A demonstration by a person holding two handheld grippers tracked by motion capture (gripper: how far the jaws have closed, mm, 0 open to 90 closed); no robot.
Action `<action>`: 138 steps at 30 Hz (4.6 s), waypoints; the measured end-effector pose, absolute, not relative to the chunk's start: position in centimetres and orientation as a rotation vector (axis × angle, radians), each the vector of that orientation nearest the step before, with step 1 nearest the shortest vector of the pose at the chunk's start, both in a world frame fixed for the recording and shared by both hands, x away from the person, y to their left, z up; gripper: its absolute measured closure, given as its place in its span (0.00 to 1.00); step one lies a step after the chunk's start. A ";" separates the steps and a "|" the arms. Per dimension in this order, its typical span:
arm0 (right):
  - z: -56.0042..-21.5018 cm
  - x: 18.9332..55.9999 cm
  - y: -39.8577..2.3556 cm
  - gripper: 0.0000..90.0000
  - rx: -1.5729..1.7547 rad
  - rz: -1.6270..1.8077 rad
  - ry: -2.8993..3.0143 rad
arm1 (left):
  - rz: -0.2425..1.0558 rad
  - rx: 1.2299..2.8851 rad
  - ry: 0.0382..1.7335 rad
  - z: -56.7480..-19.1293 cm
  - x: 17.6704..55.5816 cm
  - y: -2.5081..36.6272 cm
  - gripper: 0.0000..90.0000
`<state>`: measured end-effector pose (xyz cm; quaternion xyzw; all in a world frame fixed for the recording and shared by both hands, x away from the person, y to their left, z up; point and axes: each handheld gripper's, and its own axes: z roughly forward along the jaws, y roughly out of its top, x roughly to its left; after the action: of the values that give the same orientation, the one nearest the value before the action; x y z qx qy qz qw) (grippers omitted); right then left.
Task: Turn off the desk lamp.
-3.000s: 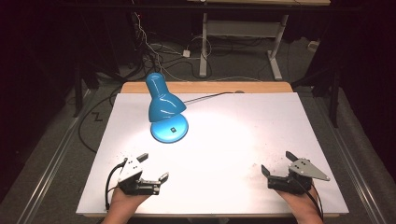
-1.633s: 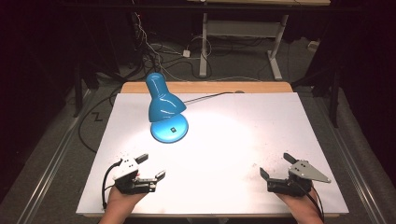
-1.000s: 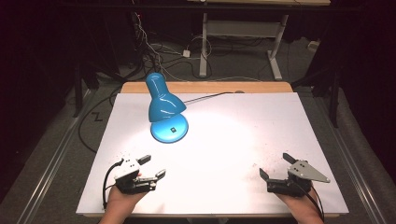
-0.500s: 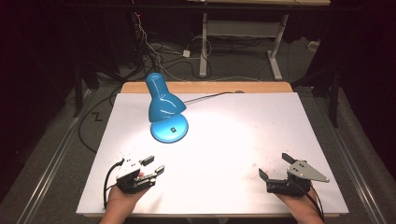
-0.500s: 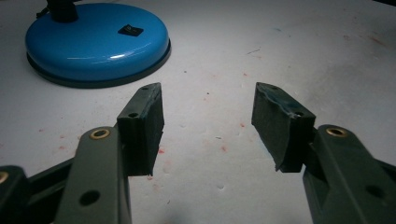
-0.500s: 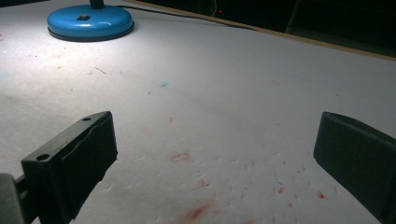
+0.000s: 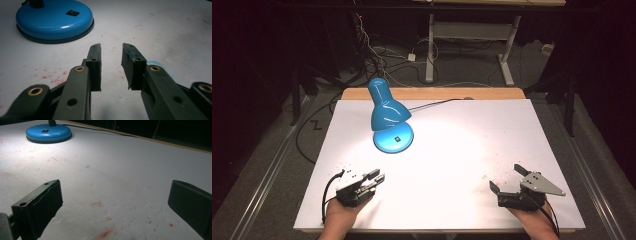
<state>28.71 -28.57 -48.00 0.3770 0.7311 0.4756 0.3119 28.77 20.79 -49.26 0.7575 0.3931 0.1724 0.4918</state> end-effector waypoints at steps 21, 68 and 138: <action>-48.2 28.8 -28.6 0.01 1.005 1.255 1.941 | 0.396 1.838 0.961 -49.4 29.0 20.9 0.98; -47.8 28.5 -28.2 0.01 0.951 1.277 1.946 | 0.471 1.816 0.973 -48.4 37.0 16.0 0.98; -46.9 27.7 -27.4 0.01 0.907 1.323 1.931 | 0.745 1.930 1.121 -49.0 41.4 13.6 0.98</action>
<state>27.68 -27.44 -46.91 0.3433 0.7312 0.5010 0.3106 41.39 13.56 -49.01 0.7574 0.4400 0.2922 0.3840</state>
